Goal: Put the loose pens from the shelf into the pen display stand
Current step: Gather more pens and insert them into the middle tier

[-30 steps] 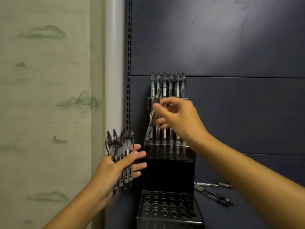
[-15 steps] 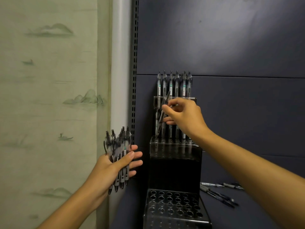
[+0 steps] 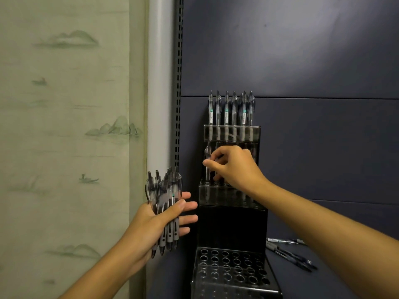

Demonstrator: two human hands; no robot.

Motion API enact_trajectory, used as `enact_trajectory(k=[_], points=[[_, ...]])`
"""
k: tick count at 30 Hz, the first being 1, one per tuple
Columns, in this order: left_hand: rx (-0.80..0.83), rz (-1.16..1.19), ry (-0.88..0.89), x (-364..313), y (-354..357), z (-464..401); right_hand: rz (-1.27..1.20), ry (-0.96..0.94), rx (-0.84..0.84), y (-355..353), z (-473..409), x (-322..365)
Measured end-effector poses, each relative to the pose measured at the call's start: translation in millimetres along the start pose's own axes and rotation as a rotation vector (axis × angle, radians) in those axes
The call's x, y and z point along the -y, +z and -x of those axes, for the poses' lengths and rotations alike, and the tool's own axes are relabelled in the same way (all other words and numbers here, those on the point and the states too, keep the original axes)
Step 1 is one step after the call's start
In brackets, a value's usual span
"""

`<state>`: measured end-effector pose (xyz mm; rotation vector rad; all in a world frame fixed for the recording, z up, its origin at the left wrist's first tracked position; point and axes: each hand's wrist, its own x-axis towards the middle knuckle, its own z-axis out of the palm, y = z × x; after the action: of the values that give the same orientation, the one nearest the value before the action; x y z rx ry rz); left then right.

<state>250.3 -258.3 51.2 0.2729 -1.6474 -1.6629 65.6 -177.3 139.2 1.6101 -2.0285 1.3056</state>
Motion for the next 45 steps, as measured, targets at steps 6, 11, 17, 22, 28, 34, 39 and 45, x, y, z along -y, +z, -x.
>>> enact_trajectory(k=[6, 11, 17, 22, 28, 34, 39, 45], points=[[0.047, -0.003, -0.002, -0.1, 3.3, 0.8, 0.038, 0.025, -0.007, -3.4, 1.8, -1.8], [0.080, 0.016, -0.002, -2.8, 8.6, -3.0, -0.173, -0.007, 0.017, -12.8, 21.7, 8.5], [0.142, 0.029, 0.024, -5.9, 29.9, -10.3, -0.207, -0.077, 0.196, -8.3, 39.9, 14.5], [0.181, 0.020, 0.039, -3.8, 41.7, -12.3, -0.256, -0.072, 0.203, -9.9, 45.6, 10.2], [0.166, 0.047, 0.045, -2.0, 45.2, -13.5, -0.292, -0.034, 0.067, -16.1, 38.4, 9.6], [0.115, 0.095, 0.025, -5.1, 30.6, -17.4, -0.537, 0.016, -0.054, -33.0, 22.3, 15.1], [0.030, 0.048, -0.003, 0.0, 13.2, -16.2, -0.437, 0.041, -0.180, -51.8, -3.3, 5.4], [-0.012, 0.027, -0.026, 2.7, 2.3, -14.4, -0.283, 0.038, -0.207, -44.0, -10.3, -4.7]])
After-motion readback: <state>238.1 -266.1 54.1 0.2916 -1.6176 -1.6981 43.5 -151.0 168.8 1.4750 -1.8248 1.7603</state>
